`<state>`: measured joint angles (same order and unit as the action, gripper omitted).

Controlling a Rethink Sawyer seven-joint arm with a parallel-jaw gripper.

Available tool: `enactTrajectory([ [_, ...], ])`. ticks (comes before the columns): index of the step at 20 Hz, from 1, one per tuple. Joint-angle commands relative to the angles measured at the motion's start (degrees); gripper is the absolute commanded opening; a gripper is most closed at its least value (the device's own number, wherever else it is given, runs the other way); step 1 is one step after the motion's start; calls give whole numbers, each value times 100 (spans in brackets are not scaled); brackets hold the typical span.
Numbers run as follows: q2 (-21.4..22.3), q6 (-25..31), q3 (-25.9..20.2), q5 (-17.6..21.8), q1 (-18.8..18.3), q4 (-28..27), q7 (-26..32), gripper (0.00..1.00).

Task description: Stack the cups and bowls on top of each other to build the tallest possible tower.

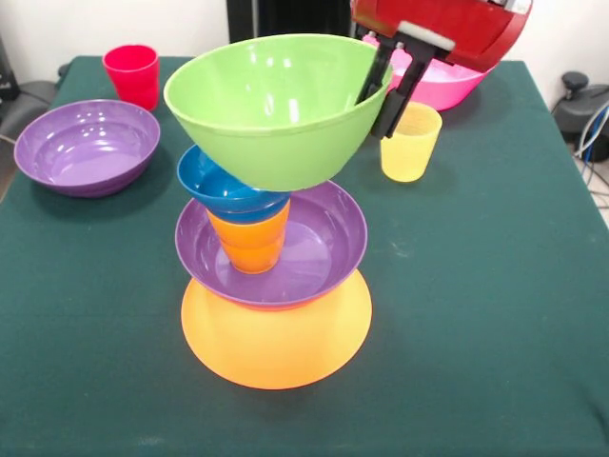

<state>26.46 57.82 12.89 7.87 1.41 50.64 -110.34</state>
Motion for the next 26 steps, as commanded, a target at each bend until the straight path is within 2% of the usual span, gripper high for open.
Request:
enactTrajectory([
  [1,444,376,-462,278,-225,589,1216,0],
  [5,703,-117,-450,349,-302,1259,1173,0],
  [11,761,112,-302,596,-214,1294,1120,0],
  [21,866,-587,-545,463,-358,1885,877,0],
  [26,841,-738,-541,537,-354,1896,857,0],
])
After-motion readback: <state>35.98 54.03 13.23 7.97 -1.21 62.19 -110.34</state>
